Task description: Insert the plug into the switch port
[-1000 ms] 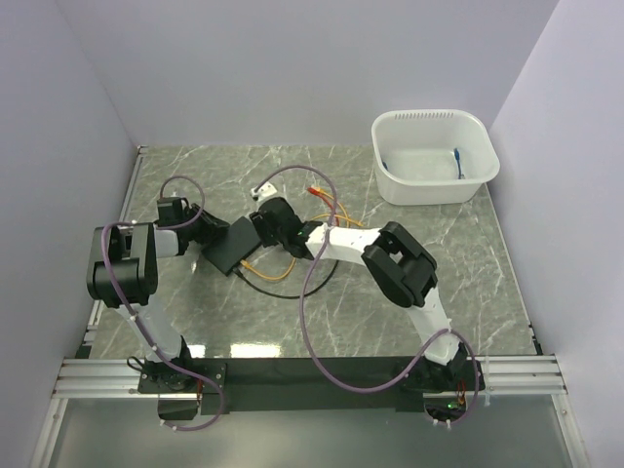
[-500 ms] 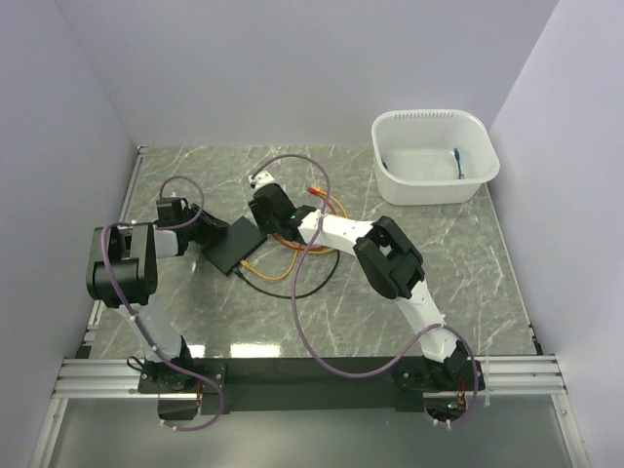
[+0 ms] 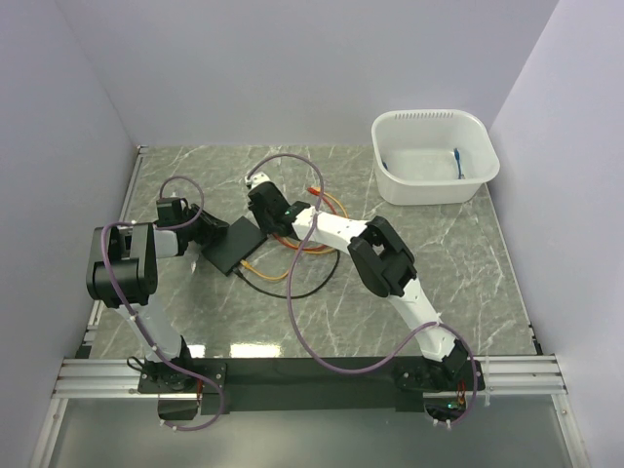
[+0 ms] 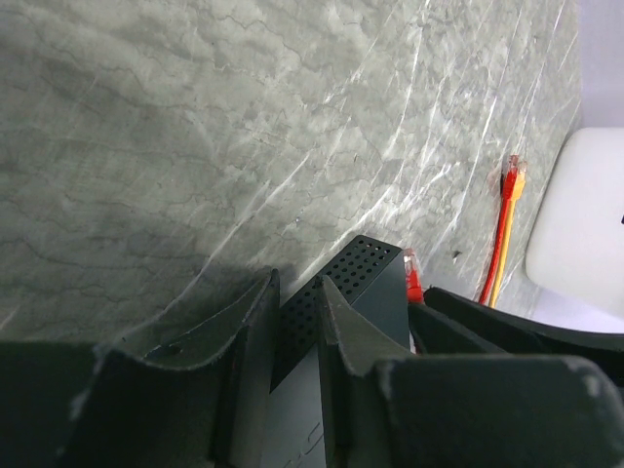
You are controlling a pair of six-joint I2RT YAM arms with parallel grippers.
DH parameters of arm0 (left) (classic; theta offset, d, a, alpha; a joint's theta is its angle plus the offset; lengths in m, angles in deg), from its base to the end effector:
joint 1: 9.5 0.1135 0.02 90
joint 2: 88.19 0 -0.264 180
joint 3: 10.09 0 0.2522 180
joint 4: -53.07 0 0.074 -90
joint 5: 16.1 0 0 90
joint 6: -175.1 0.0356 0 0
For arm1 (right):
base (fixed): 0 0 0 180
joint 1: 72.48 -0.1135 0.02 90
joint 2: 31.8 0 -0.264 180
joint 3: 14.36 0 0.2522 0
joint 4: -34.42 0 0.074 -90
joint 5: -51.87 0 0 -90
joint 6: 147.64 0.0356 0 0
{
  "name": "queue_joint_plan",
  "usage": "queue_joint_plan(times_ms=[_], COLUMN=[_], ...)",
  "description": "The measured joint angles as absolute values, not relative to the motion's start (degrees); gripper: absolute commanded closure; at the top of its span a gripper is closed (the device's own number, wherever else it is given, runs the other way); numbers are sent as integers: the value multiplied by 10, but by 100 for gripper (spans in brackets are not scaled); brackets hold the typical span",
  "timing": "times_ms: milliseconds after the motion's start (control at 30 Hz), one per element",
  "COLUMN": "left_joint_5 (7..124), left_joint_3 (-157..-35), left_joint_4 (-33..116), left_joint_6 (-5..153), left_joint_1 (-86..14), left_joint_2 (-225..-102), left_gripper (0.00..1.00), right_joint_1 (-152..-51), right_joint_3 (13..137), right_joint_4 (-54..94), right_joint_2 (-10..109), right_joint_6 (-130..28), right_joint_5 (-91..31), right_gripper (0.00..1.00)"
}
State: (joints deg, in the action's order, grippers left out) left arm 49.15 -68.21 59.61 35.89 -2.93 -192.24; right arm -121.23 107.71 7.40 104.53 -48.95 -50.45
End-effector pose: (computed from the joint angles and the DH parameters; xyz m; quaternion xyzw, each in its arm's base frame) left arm 0.3411 0.0243 0.1209 -0.3321 0.8233 -0.3323 0.3185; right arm 0.3599 0.3988 0.1619 -0.2686 0.8661 0.1113 0.4066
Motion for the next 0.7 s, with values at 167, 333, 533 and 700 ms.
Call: queue_joint_plan(times_ms=[167, 333, 533, 700], left_joint_5=[491, 491, 491, 491], left_joint_3=[-682, -682, -682, -682], left_joint_4=[596, 596, 596, 596], left_joint_6=[359, 359, 359, 359], left_joint_1=[-29, -29, -29, -29], left_joint_2=[-1922, -1922, -1922, -1922], left_gripper=[71, 72, 71, 71], right_joint_1=[-1212, -1212, -1212, -1212], right_joint_3=[1083, 1083, 1078, 1023], right_joint_4=[64, 64, 70, 119], right_joint_2=[1046, 1046, 1045, 1025], right_joint_6=[-489, -487, -486, -485], right_joint_5=[-501, -501, -501, -501], right_gripper=[80, 91, 100, 100])
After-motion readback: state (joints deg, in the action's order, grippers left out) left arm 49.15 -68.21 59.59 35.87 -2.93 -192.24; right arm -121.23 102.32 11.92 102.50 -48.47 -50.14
